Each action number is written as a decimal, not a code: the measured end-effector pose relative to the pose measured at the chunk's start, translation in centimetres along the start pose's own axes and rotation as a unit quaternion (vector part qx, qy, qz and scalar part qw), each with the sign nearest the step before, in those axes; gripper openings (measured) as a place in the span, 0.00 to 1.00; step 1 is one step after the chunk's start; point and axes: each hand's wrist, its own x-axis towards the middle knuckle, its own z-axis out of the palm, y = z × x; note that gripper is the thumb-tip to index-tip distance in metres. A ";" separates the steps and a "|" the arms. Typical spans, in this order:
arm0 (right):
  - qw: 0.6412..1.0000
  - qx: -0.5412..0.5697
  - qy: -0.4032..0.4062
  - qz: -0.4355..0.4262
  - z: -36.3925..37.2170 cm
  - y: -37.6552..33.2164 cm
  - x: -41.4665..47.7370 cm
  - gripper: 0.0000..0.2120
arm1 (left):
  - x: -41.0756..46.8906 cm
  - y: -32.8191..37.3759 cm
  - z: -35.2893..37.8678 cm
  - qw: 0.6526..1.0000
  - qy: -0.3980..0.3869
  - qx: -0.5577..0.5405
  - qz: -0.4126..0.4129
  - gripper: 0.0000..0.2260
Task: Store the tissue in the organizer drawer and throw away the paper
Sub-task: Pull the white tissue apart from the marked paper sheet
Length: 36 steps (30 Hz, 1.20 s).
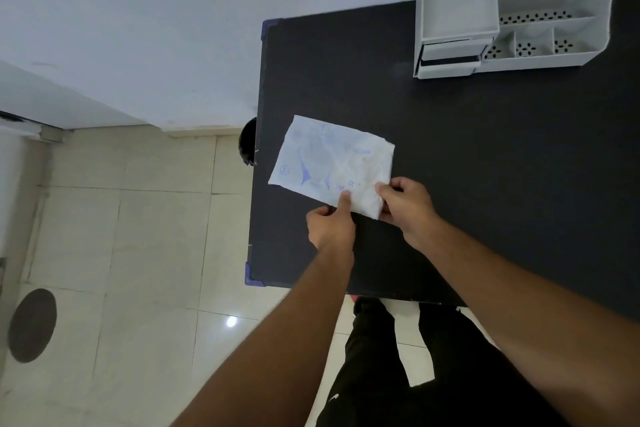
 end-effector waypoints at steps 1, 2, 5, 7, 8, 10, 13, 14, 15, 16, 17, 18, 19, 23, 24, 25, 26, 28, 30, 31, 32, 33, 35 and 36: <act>1.000 0.023 -0.007 0.003 0.0 0.1 0.0 0.06 | 0.1 0.2 0.2 0.998 -0.024 -0.048 -0.024 0.16; 0.999 0.042 -0.015 0.005 0.0 0.1 -0.1 0.06 | 0.1 0.6 0.3 0.996 -0.041 -0.075 -0.029 0.13; 0.998 0.059 -0.031 -0.007 0.1 0.0 -0.1 0.10 | 0.4 1.9 0.3 0.996 -0.037 -0.084 -0.011 0.08; 0.999 0.035 -0.030 -0.024 0.2 -0.3 0.0 0.10 | 0.9 2.5 -0.1 0.996 -0.019 -0.088 -0.007 0.08; 0.999 0.022 -0.026 -0.029 0.2 -0.5 0.1 0.09 | 1.2 2.8 -0.3 0.996 -0.008 -0.092 -0.007 0.07; 0.999 -0.003 -0.011 -0.038 0.1 -0.6 0.2 0.08 | 1.6 3.2 -0.8 0.995 0.015 -0.098 -0.006 0.08; 0.997 -0.047 0.035 -0.058 -0.4 -0.2 0.3 0.07 | 1.8 3.5 -1.4 0.996 0.033 -0.083 0.009 0.08; 0.995 -0.064 0.047 -0.064 -0.6 0.0 0.3 0.07 | 1.8 3.4 -1.5 0.997 0.024 -0.074 0.013 0.08; 0.994 -0.071 0.048 -0.064 -0.6 0.3 0.3 0.08 | 1.9 3.2 -1.4 0.998 0.010 -0.064 0.015 0.09; 0.995 -0.067 0.042 -0.058 -0.6 0.3 0.4 0.09 | 1.8 3.0 -1.3 0.999 -0.003 -0.046 0.019 0.09; 0.996 -0.058 0.035 -0.051 -0.5 0.3 0.4 0.10 | 1.6 2.8 -1.1 0.999 -0.013 -0.020 0.027 0.09; 0.997 -0.048 0.032 -0.046 -0.4 0.1 0.4 0.10 | 1.5 2.5 -1.0 0.999 -0.020 0.013 0.040 0.10; 0.998 -0.041 0.034 -0.042 -0.4 0.0 0.5 0.11 | 1.3 2.3 -0.9 0.997 -0.026 0.050 0.054 0.10; 0.997 -0.040 0.047 -0.052 -0.7 -0.3 1.0 0.11 | 0.9 1.9 -0.8 0.964 -0.068 0.237 0.102 0.15; 0.997 -0.041 0.046 -0.056 -0.8 -0.3 1.1 0.11 | 1.0 1.8 -0.8 0.933 -0.044 0.328 0.143 0.18; 0.997 -0.038 0.045 -0.059 -0.8 -0.4 1.1 0.10 | 1.0 1.8 -0.8 0.891 -0.004 0.411 0.193 0.21; 0.996 -0.038 0.045 -0.061 -0.9 -0.5 1.1 0.10 | 1.0 1.7 -1.0 0.848 0.041 0.464 0.254 0.22; 0.995 -0.045 0.047 -0.071 -0.9 -0.7 1.1 0.08 | 0.8 1.9 -1.1 0.790 0.096 0.449 0.406 0.19; 0.993 -0.069 0.051 -0.085 -0.7 -0.7 1.3 0.09 | 1.3 2.4 -1.1 0.720 0.115 0.391 0.561 0.11; 0.991 -0.080 0.054 -0.089 -0.6 -0.8 1.3 0.10 | 1.8 2.8 -0.9 0.684 0.104 0.400 0.601 0.06; 0.990 -0.087 0.057 -0.092 -0.4 -0.9 1.3 0.11 | 2.5 3.3 -0.6 0.660 0.085 0.437 0.605 0.08; 0.990 -0.088 0.055 -0.095 -0.1 -1.1 1.2 0.13 | 3.2 3.9 -0.2 0.649 0.052 0.490 0.579 0.15; 0.992 -0.066 0.033 -0.101 0.4 -1.4 1.0 0.16 | 4.4 5.1 0.4 0.659 -0.033 0.561 0.499 0.23; 0.994 -0.049 0.017 -0.101 0.6 -1.5 1.0 0.16 | 4.7 5.4 0.5 0.664 -0.070 0.574 0.474 0.24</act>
